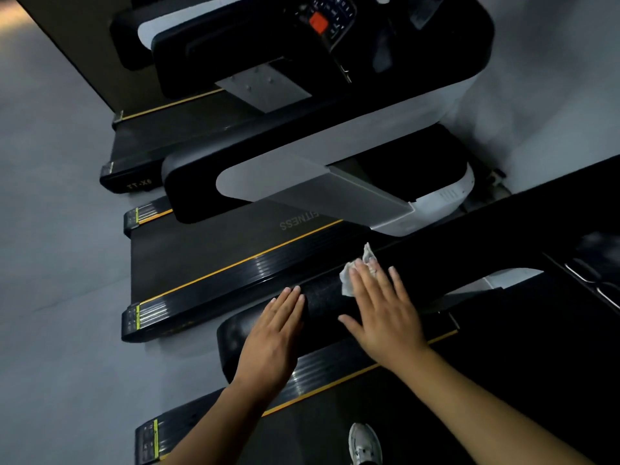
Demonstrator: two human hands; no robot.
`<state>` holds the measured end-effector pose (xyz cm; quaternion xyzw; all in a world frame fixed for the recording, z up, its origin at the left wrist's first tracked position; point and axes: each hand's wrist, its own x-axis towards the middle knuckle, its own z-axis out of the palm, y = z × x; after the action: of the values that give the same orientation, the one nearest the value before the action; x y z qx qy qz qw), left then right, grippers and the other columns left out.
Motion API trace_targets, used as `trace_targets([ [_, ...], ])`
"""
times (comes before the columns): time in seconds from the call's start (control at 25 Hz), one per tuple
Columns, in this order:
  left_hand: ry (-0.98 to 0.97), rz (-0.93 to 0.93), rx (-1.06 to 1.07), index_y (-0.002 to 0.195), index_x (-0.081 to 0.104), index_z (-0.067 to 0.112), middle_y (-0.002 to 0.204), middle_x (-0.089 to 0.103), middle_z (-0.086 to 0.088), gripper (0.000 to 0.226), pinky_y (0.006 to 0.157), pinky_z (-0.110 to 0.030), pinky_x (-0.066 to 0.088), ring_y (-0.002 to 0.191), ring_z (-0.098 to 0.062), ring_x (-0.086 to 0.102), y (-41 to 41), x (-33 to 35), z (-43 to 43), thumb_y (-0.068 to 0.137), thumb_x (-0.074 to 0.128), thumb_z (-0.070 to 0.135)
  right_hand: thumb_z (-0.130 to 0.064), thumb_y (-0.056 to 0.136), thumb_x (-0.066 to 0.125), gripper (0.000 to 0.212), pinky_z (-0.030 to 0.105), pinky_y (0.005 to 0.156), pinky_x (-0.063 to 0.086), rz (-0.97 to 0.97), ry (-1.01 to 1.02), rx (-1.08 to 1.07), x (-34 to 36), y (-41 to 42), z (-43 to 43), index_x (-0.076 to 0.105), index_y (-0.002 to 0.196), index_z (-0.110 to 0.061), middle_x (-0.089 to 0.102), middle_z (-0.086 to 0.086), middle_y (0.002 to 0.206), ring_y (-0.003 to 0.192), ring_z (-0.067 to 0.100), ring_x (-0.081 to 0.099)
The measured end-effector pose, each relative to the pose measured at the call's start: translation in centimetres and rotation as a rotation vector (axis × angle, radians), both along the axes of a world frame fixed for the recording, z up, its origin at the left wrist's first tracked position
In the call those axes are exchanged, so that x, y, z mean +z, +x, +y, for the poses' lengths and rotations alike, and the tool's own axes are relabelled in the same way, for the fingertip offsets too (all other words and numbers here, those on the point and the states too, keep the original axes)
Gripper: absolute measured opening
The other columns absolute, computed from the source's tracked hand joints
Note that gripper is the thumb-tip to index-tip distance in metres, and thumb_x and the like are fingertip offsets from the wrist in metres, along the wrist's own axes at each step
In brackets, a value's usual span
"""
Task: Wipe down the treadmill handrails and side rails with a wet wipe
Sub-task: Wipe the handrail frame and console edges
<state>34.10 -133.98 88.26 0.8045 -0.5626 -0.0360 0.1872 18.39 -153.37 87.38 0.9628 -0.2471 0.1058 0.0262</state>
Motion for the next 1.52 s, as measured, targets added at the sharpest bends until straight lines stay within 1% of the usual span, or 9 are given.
trace_targets([
  [0.24,-0.014,0.026,-0.079,0.157,0.039,0.011,0.166,0.033,-0.006,0.055,0.126,-0.038,0.023,0.156,-0.018,0.023,-0.5,0.4,-2.0,0.104,0.046,0.024,-0.061,0.100,0.031,0.081,0.050,0.124,0.016,0.068,-0.055,0.256,-0.4,2.5,1.9,0.030,0.160,-0.007,0.032,0.014,0.166,0.154,0.031,0.026],
  [0.36,0.018,-0.022,-0.071,0.157,0.038,0.012,0.167,0.030,-0.004,0.058,0.126,-0.037,0.021,0.157,-0.016,0.020,-0.3,0.3,-2.1,0.100,0.048,0.014,-0.064,0.100,0.030,0.081,0.052,0.123,0.019,0.051,-0.053,0.151,0.2,-0.4,-3.9,0.034,0.158,-0.008,0.037,0.012,0.163,0.150,0.030,0.035],
  [0.56,0.053,-0.038,-0.112,0.159,0.033,0.014,0.168,0.028,-0.004,0.057,0.126,-0.036,0.019,0.158,-0.015,0.016,-0.9,0.8,-4.2,0.103,0.044,0.016,-0.070,0.101,0.023,0.087,0.053,0.125,0.016,0.039,0.053,-0.067,1.0,-2.1,-6.8,0.028,0.160,-0.005,0.025,0.013,0.167,0.155,0.032,0.024],
  [0.8,0.016,-0.018,-0.220,0.155,0.041,0.009,0.165,0.033,-0.006,0.055,0.126,-0.034,0.020,0.156,-0.018,0.023,-1.6,1.1,-7.6,0.104,0.047,0.027,-0.066,0.101,0.027,0.078,0.048,0.123,0.017,0.041,-0.002,0.195,0.5,0.0,-5.1,0.039,0.157,-0.012,0.040,0.009,0.162,0.151,0.027,0.035],
  [1.0,0.032,-0.054,-0.262,0.159,0.034,0.014,0.167,0.029,-0.002,0.063,0.126,-0.028,0.015,0.157,-0.013,0.017,-1.7,1.6,-9.5,0.099,0.055,0.022,-0.068,0.103,0.019,0.081,0.050,0.125,0.018,0.085,-0.013,-0.014,0.9,-6.1,-13.6,0.027,0.162,-0.013,0.030,0.007,0.167,0.154,0.026,0.027],
  [1.16,0.003,-0.065,-0.306,0.155,0.041,0.010,0.164,0.036,-0.006,0.054,0.126,-0.027,0.014,0.155,-0.017,0.024,-2.8,2.1,-13.0,0.111,0.028,0.038,-0.069,0.103,0.018,0.084,0.053,0.125,0.020,0.014,0.061,-0.141,1.2,-5.6,-12.8,0.030,0.160,-0.008,0.027,0.010,0.168,0.156,0.029,0.023],
  [1.24,-0.022,-0.045,-0.344,0.153,0.045,0.007,0.162,0.039,-0.009,0.058,0.126,-0.027,0.016,0.152,-0.021,0.030,-3.5,2.2,-15.0,0.112,0.024,0.041,-0.068,0.103,0.016,0.083,0.052,0.125,0.019,-0.005,0.081,-0.076,1.0,-4.2,-11.0,0.033,0.159,-0.009,0.029,0.010,0.167,0.156,0.028,0.023],
  [1.4,-0.044,-0.064,-0.405,0.151,0.047,0.005,0.160,0.041,-0.010,0.057,0.126,-0.028,0.020,0.151,-0.024,0.035,-3.6,1.9,-17.3,0.109,0.037,0.041,-0.063,0.104,0.025,0.077,0.048,0.125,0.017,0.034,-0.005,0.123,0.6,-4.9,-12.8,0.028,0.161,-0.012,0.029,0.007,0.168,0.156,0.024,0.023],
  [1.52,-0.048,-0.120,-0.414,0.150,0.048,0.004,0.160,0.041,-0.011,0.052,0.124,-0.033,0.024,0.150,-0.026,0.037,-3.5,1.5,-17.1,0.105,0.041,0.029,-0.064,0.104,0.023,0.076,0.051,0.124,0.020,0.049,-0.005,-0.019,1.0,-8.0,-17.6,0.028,0.161,-0.015,0.032,0.005,0.167,0.154,0.025,0.028],
])
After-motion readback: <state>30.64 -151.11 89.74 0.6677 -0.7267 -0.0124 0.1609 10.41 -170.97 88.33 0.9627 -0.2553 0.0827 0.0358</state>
